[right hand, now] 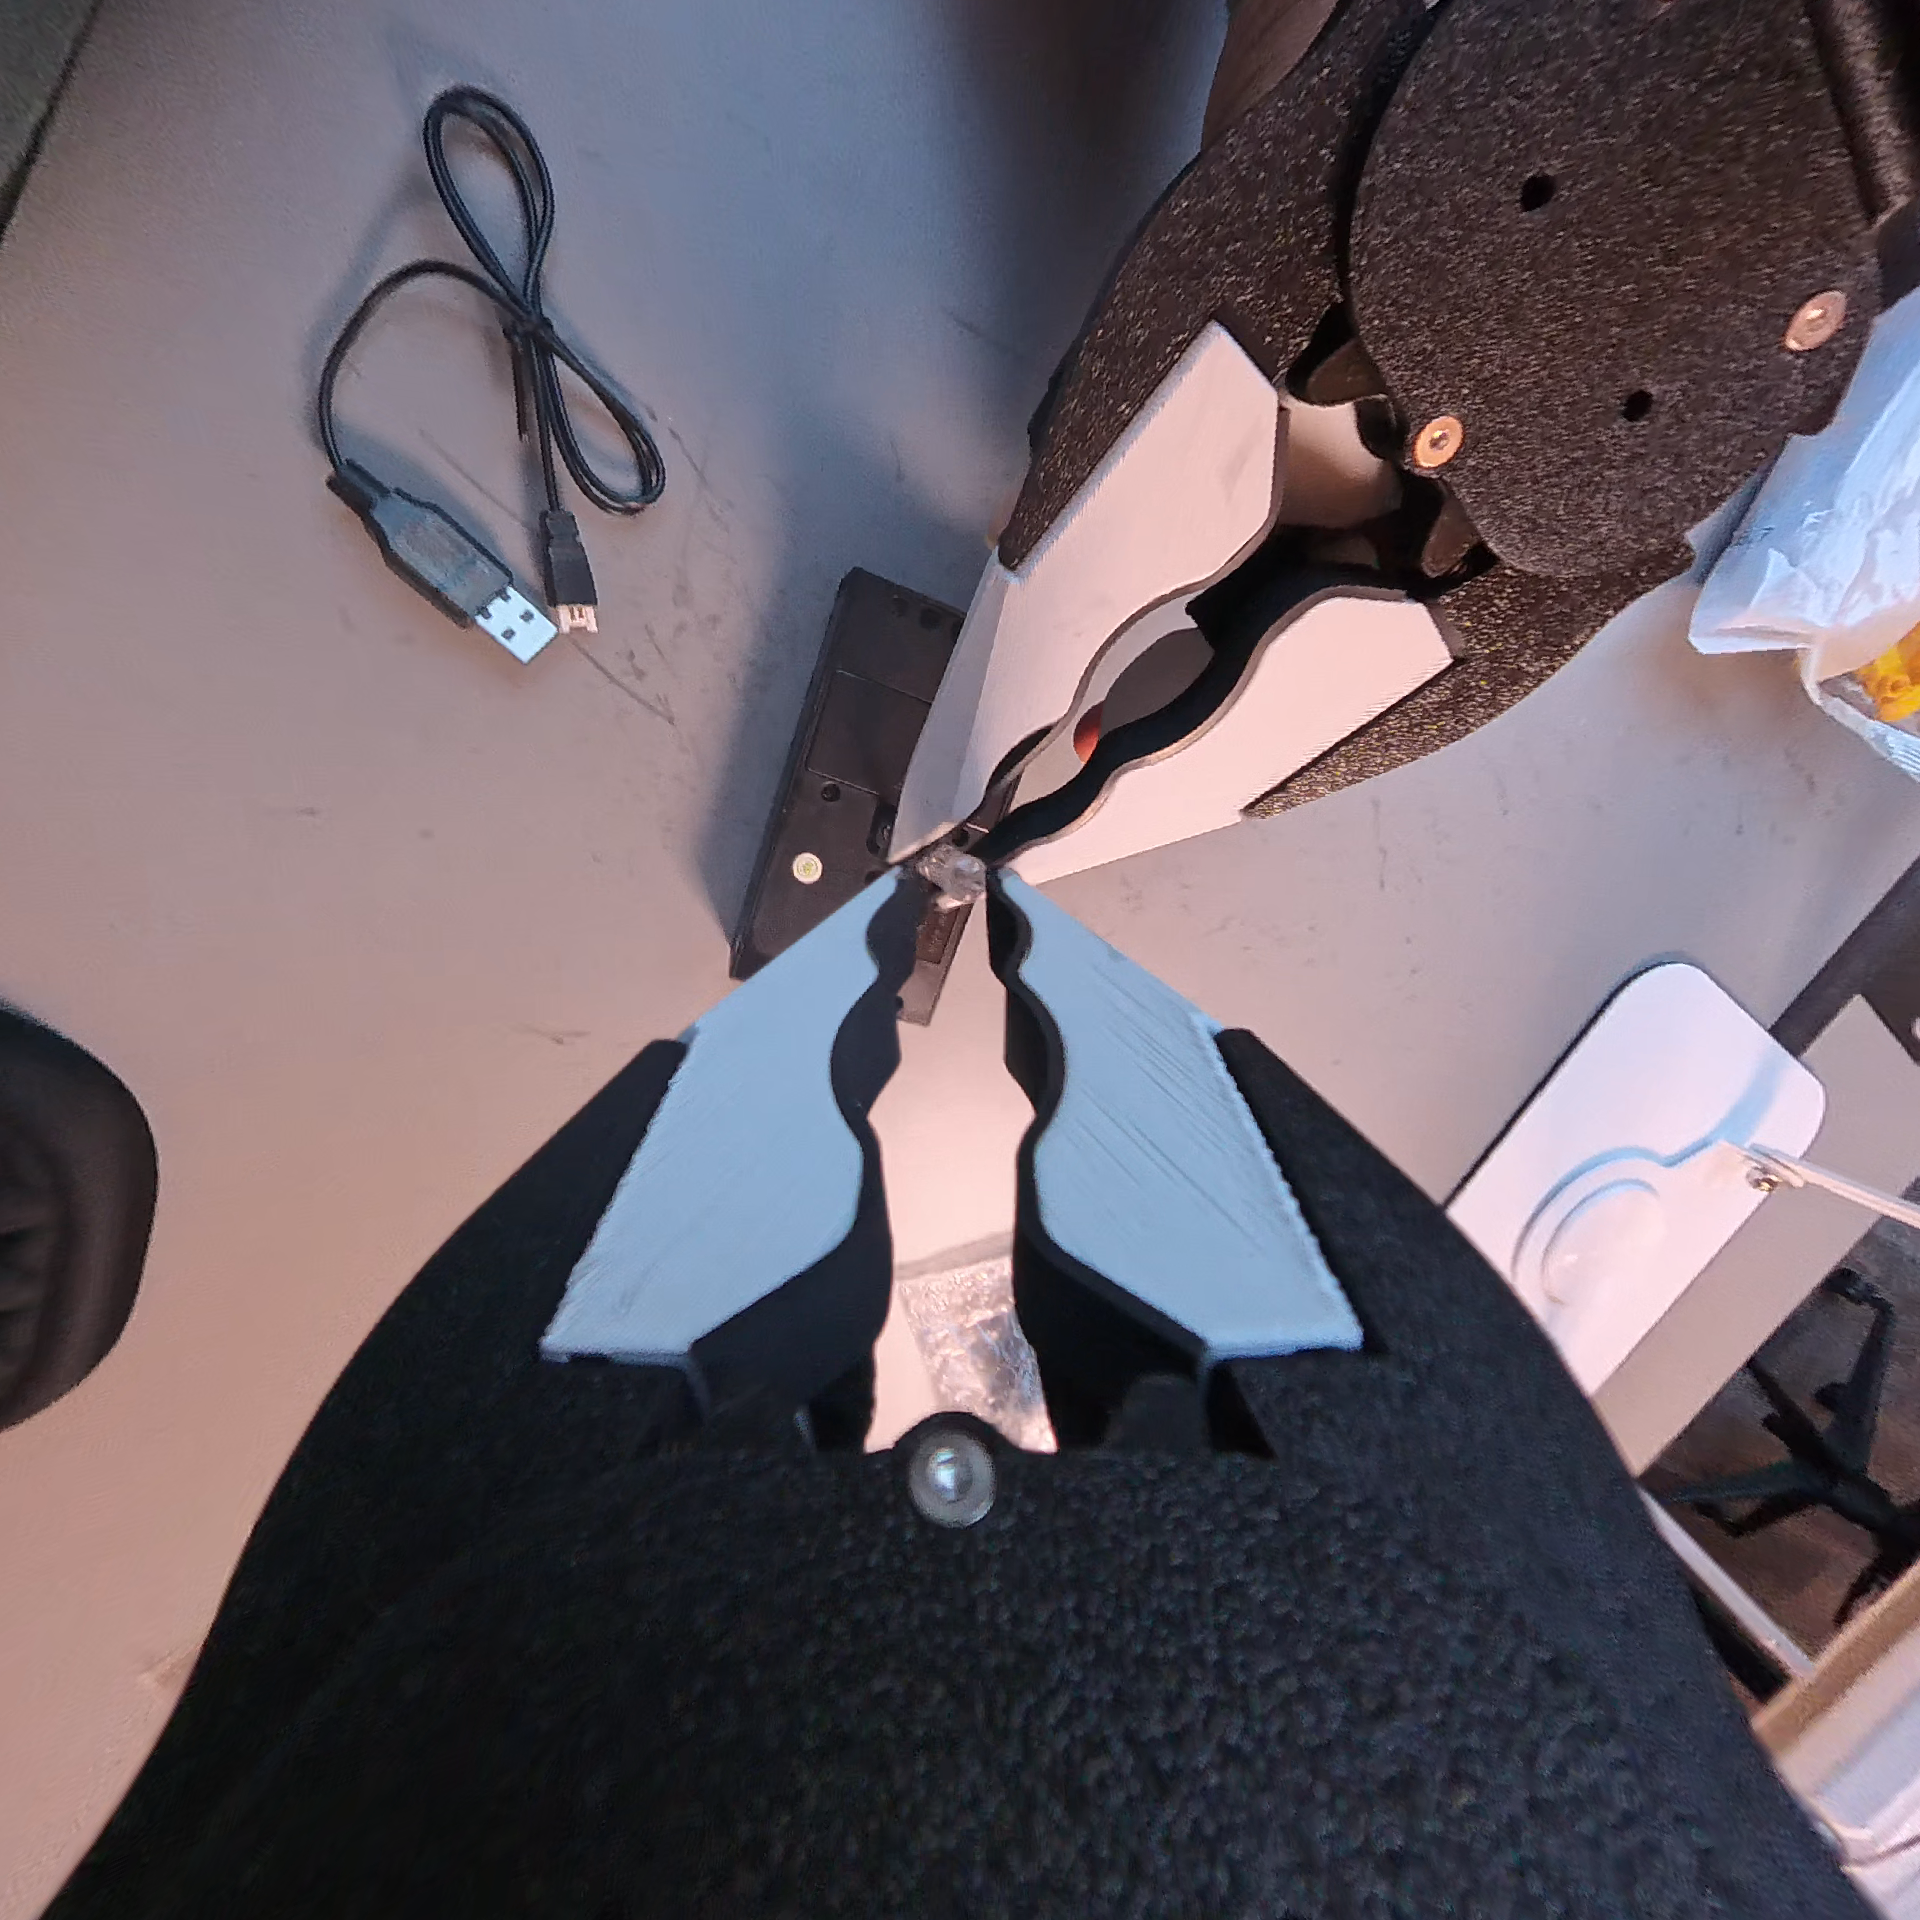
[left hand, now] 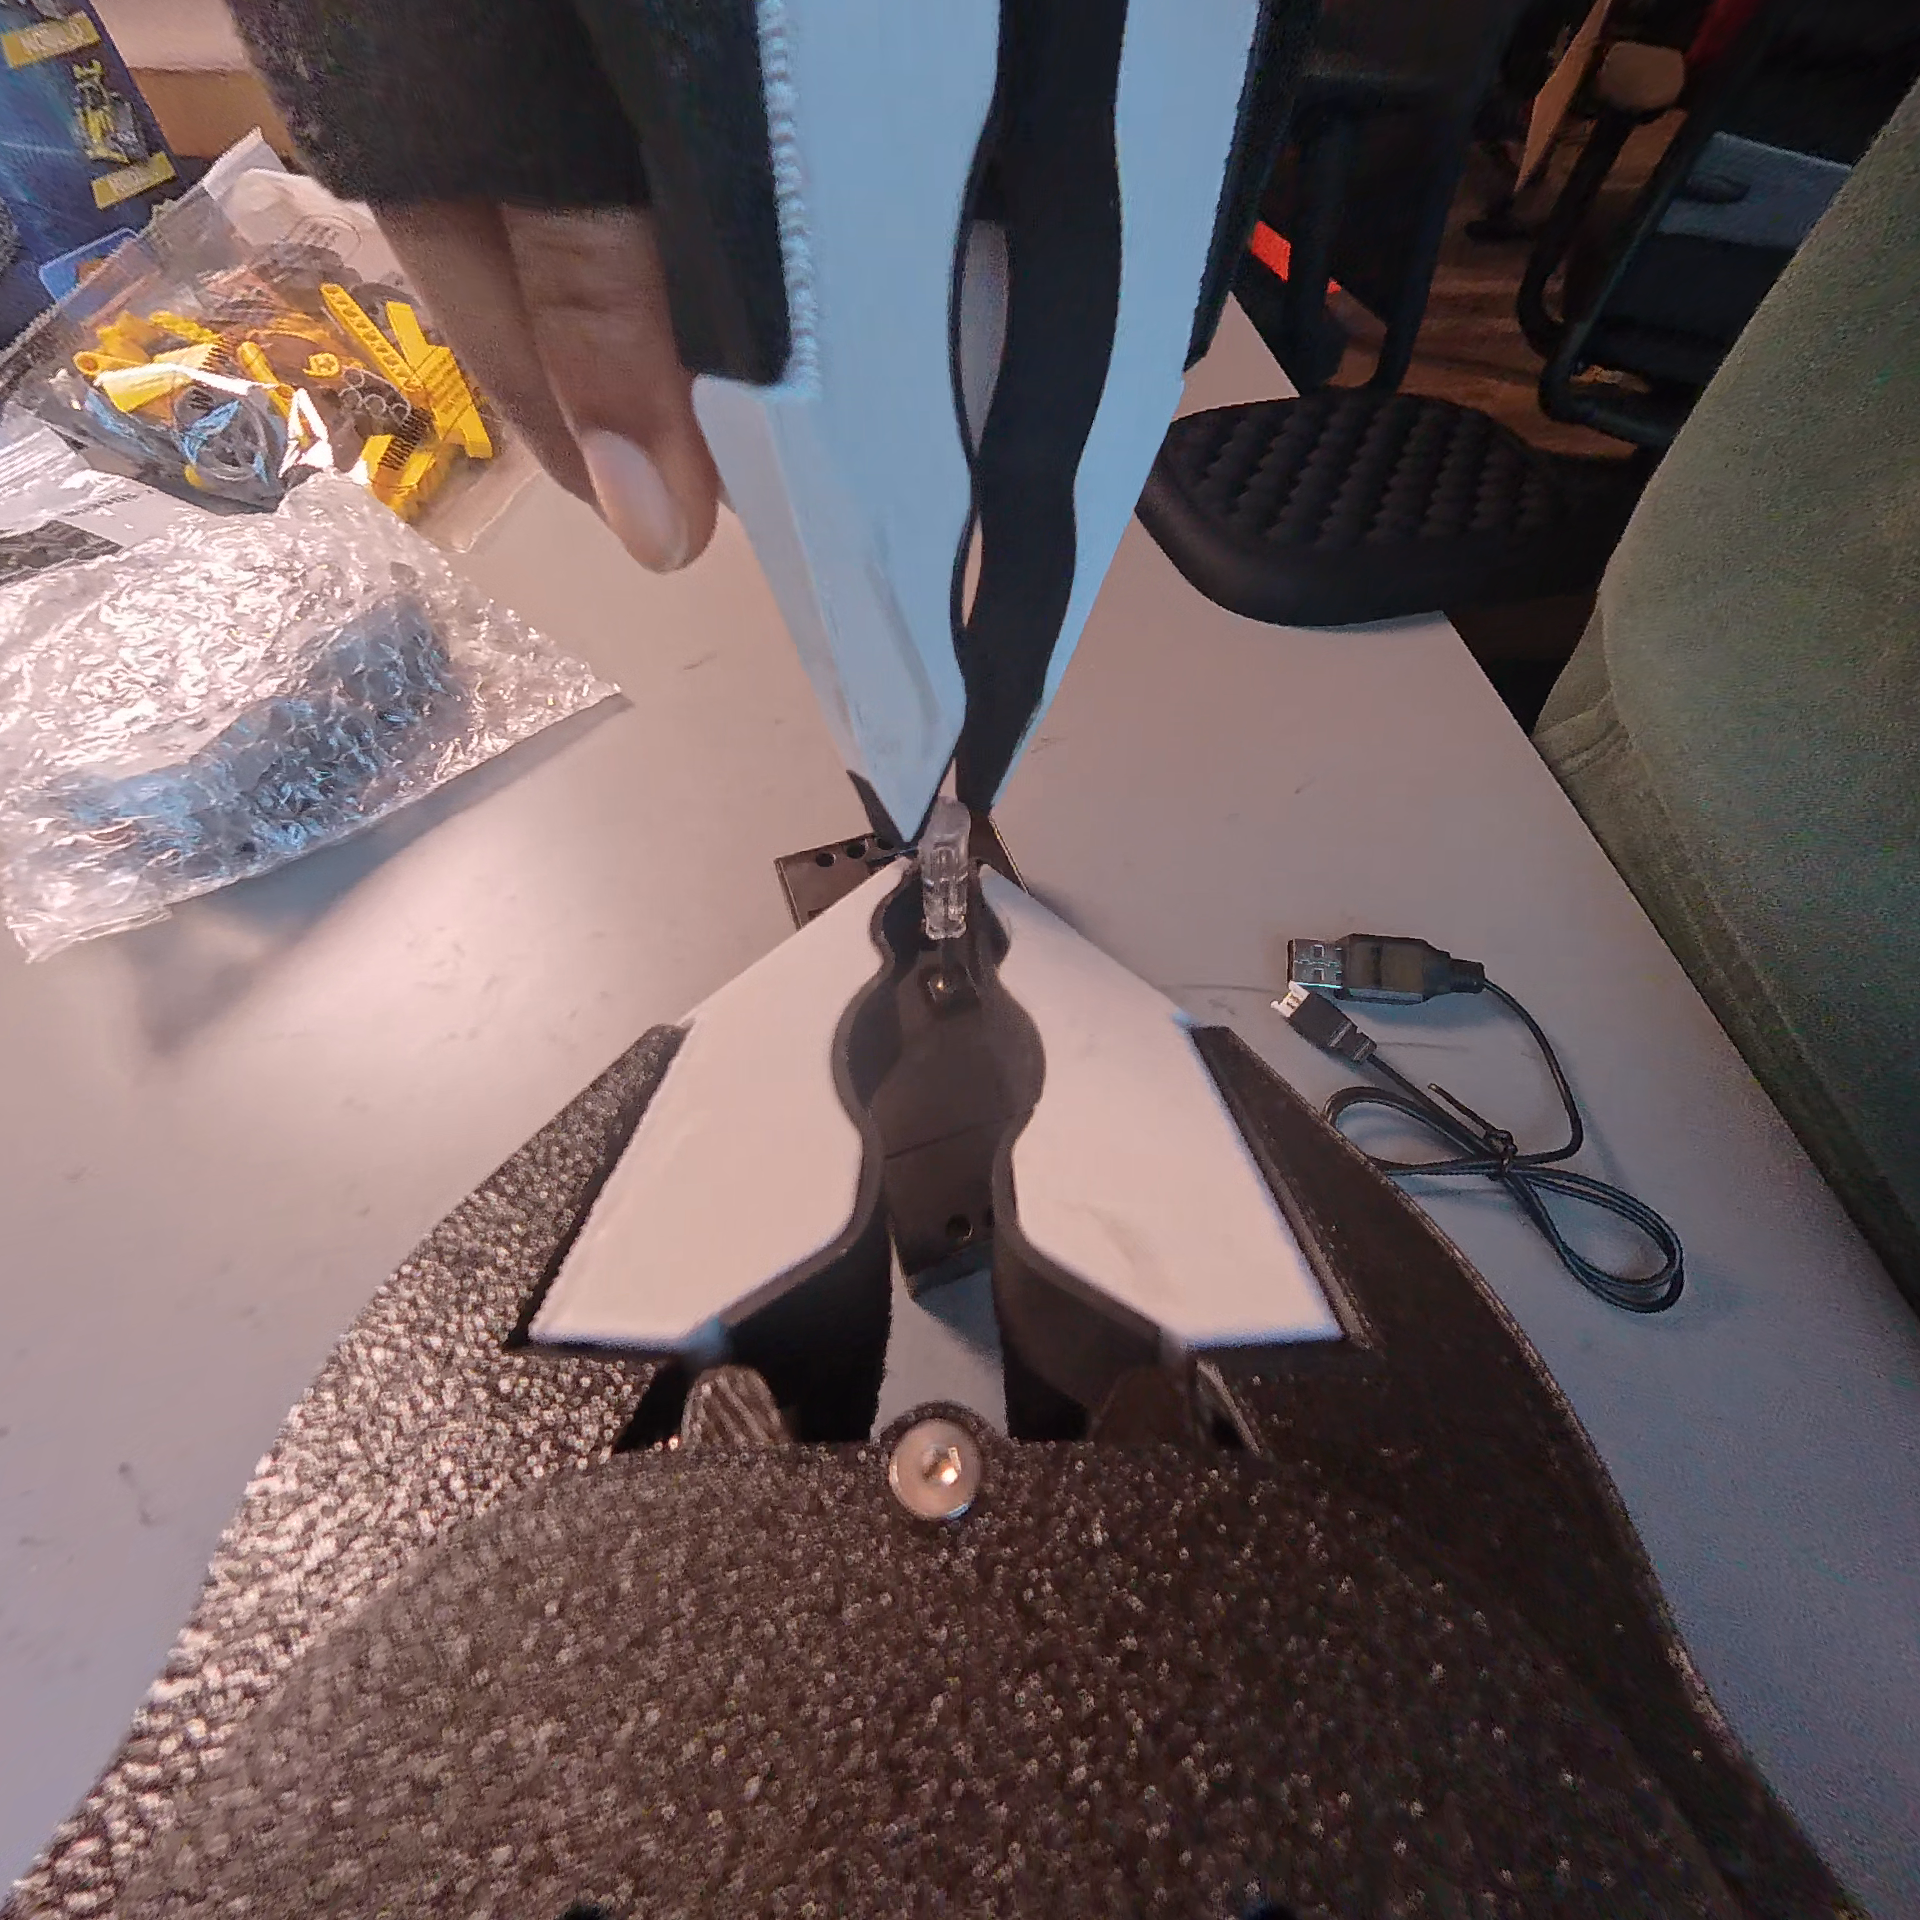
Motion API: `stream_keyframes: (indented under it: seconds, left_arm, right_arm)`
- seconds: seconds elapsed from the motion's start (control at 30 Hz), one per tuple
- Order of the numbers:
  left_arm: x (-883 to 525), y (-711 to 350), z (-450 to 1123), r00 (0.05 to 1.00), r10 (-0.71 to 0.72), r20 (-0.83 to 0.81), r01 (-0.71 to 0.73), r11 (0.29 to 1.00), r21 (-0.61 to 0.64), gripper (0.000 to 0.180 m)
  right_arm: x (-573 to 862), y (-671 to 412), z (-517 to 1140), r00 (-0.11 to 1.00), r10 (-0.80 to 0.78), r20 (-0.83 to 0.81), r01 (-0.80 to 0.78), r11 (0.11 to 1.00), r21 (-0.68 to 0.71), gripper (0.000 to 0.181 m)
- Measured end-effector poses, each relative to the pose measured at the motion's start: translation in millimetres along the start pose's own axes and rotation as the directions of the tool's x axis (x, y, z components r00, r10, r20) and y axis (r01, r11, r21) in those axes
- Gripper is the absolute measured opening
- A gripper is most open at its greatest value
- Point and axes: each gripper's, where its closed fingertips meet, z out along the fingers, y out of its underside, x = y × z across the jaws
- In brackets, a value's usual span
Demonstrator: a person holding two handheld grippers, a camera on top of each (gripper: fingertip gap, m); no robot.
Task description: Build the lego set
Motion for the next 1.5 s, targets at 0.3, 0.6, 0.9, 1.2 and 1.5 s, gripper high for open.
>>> stream_keyframes:
  seconds: [0.3, 0.6, 0.9, 1.2, 1.5]
  left_arm:
    - [-2, 1, -1, 1.0, -0.018, 0.005, 0.018, 1.0, 0.002, 0.009]
    - [-4, 10, 2, 0.998, 0.028, 0.057, -0.024, 0.997, -0.076, 0.0]
    - [-41, -8, -42, 0.974, -0.061, 0.216, 0.048, 0.997, 0.066, 0.012]
    - [-43, 55, -108, 0.892, -0.227, 0.392, 0.321, 0.927, -0.193, 0.031]
    - [-18, 117, -112, 0.871, -0.166, 0.462, 0.39, 0.806, -0.445, 0.008]
  right_arm:
    - [3, 7, 5, 0.989, 0.144, 0.031, -0.143, 0.989, -0.03, 0.006]
    - [-10, 11, 10, 0.873, 0.488, -0.029, -0.488, 0.87, -0.063, 0.0]
    - [3, 1, 0, 0.909, 0.41, -0.076, -0.407, 0.912, 0.06, 0.01]
    - [3, -10, 20, 0.872, 0.483, -0.08, -0.465, 0.868, 0.173, 0.018]
    - [-8, 8, 12, 0.79, 0.604, -0.108, -0.556, 0.779, 0.289, 0.017]
